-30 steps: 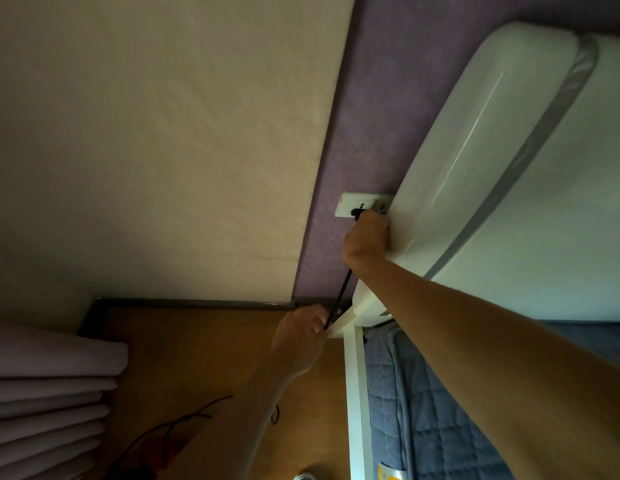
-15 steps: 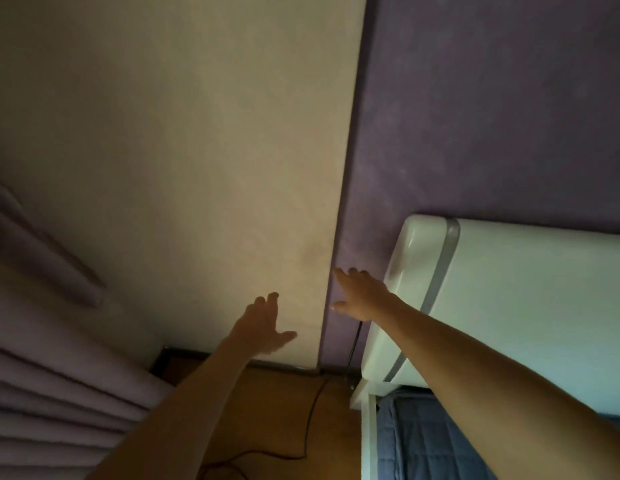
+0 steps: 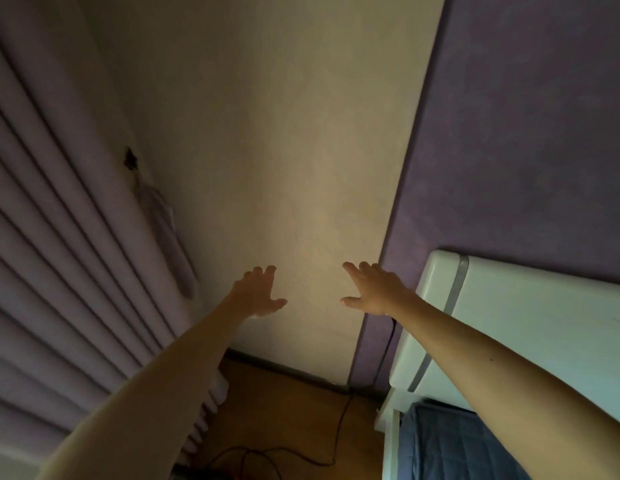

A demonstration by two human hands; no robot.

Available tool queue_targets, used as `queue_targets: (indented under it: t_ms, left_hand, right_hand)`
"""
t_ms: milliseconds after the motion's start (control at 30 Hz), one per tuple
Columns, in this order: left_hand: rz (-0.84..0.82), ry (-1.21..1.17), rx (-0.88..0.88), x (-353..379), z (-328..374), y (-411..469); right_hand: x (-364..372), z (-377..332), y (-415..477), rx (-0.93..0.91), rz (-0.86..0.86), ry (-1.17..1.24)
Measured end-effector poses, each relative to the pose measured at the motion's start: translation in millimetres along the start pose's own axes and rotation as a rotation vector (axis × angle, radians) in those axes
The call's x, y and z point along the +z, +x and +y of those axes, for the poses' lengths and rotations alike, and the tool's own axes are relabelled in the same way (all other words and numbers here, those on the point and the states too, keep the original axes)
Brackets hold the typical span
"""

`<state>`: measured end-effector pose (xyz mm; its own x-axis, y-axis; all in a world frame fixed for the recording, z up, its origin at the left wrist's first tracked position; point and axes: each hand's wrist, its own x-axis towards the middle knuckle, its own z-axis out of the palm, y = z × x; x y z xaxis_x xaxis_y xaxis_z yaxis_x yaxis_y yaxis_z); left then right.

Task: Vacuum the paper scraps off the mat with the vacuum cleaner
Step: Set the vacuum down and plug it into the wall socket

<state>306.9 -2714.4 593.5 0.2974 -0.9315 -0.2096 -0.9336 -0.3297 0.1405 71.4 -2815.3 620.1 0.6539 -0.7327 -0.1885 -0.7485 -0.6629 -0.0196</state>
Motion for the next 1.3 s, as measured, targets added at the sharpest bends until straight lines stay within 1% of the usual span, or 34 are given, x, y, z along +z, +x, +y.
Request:
queue_targets:
  t_ms: [133, 267, 467, 633, 900, 1167, 1300]
  left_hand:
    - [0.025, 0.045, -0.020, -15.4, -29.7, -42.4]
    - [0.045, 0.081, -0.010, -26.3, -64.0, -84.8]
    - [0.147, 0.041, 0.076, -19.7, -106.7, -161.6]
    - [0.106, 0.050, 0.101, -12.3, -121.1, -218.2]
    - [0.063, 0.023, 0.143, 14.7, -122.7, -278.9]
    - [0.001, 0.020, 0.180, 70.5, -121.4, -300.7]
    - [-0.020, 0.020, 0.166, 97.9, -119.7, -307.5]
  right_hand:
    - [-17.6, -38.4, -22.6, -0.023, 0.052, -0.009]
    - [-26.7, -73.4, -55.3, 0.007, 0.077, -0.024]
    - [-10.3, -130.2, -119.3, 0.061, 0.077, -0.066]
    - [7.6, -164.4, -168.9, 0.065, 0.078, -0.065]
    - [33.2, -180.2, -223.2, 0.117, -0.007, -0.091]
    - [88.3, -186.3, -258.5, 0.127, -0.093, -0.051]
    - [120.9, -187.0, -269.3, 0.132, -0.144, -0.035]
